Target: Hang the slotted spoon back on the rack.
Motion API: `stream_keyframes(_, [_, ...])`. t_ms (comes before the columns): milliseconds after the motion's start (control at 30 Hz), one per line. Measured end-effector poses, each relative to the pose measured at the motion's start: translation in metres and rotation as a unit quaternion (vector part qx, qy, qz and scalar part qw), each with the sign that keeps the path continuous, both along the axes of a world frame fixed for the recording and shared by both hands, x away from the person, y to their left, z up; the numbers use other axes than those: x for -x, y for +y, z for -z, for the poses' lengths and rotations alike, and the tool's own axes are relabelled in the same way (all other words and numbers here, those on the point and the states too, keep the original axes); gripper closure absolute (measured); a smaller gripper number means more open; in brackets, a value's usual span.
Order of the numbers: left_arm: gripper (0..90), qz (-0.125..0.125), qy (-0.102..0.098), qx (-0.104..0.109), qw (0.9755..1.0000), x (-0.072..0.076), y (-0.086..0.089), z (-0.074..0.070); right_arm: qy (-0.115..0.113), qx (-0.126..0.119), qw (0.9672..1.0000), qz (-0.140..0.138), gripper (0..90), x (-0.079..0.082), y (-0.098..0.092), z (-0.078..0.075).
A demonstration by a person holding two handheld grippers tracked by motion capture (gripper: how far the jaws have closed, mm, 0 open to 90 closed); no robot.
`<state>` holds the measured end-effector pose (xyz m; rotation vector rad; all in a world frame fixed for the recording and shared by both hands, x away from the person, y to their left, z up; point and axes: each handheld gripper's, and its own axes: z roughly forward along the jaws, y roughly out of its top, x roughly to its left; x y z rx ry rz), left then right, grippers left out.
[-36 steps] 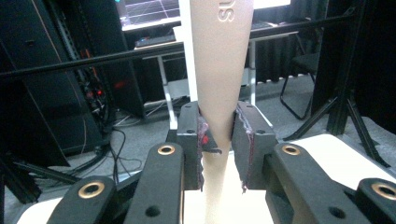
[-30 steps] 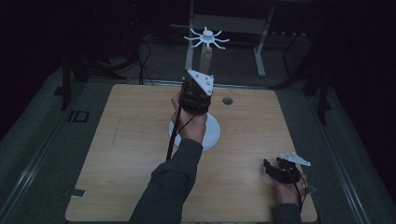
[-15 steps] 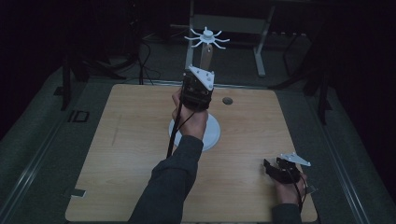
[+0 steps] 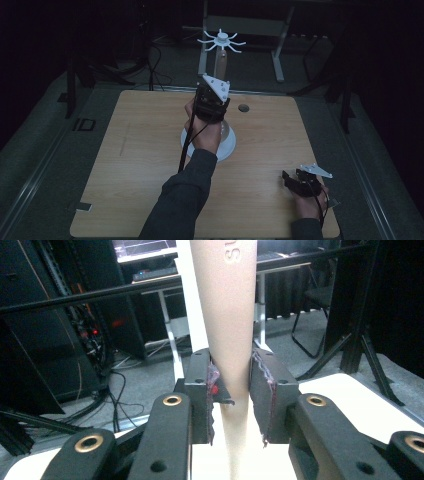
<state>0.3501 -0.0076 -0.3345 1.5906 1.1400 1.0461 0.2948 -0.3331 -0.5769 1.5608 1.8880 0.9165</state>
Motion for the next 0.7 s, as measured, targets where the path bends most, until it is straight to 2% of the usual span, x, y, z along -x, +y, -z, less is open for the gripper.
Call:
stream_keyframes(133, [66.7, 0.002, -0.01, -0.002, 0.9999, 0.004, 0.001, -0.001, 0.0, -0.001, 1.0, 0.001, 40.4, 0.0, 0.0, 0.0])
stream_keyframes(433, [63.6, 0.024, -0.009, 0.006, 0.9996, 0.013, 0.007, -0.002, 0.0, -0.002, 1.0, 0.003, 40.2, 0.0, -0.001, 0.0])
stream_keyframes(600, [62.0, 0.049, 0.005, 0.012, 0.9987, 0.018, 0.011, -0.003, 0.0, -0.002, 1.0, 0.004, 40.1, 0.001, -0.001, 0.0])
stream_keyframes(700, [61.3, 0.067, 0.017, 0.035, 0.997, 0.021, 0.016, -0.001, 0.0, -0.002, 1.0, 0.005, 40.1, 0.001, -0.001, 0.0])
